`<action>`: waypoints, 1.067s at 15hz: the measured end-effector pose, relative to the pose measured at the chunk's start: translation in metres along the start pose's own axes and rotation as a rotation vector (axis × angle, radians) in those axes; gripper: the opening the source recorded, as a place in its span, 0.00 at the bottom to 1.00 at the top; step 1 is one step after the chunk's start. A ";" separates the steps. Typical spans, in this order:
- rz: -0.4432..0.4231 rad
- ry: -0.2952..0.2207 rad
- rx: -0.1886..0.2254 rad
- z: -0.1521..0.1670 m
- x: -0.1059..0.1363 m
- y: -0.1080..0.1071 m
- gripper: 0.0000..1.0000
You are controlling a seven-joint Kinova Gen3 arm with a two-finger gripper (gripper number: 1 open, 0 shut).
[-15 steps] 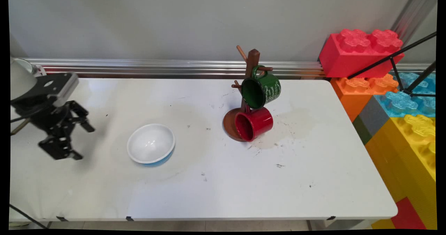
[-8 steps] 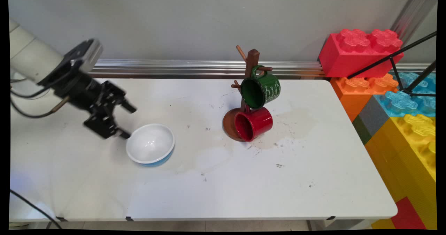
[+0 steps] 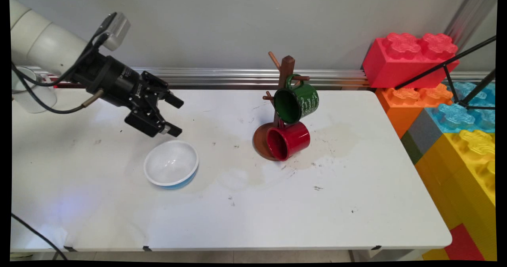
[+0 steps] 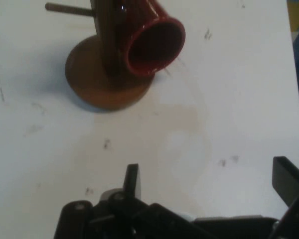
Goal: Pick up the green mug from the rack
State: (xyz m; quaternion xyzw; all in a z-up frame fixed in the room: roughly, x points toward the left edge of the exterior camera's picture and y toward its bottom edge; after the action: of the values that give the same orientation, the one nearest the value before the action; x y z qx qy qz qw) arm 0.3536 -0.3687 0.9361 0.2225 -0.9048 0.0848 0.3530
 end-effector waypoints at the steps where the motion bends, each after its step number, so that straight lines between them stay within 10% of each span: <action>1: -0.002 0.004 0.002 0.003 0.004 0.002 1.00; 9: -0.091 0.022 0.060 0.034 0.065 0.030 1.00; 16: -0.292 -0.081 0.146 0.081 0.143 0.084 1.00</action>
State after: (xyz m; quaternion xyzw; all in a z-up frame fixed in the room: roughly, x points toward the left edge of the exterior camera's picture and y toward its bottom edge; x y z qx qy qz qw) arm 0.1728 -0.3685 0.9731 0.3798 -0.8678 0.0891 0.3077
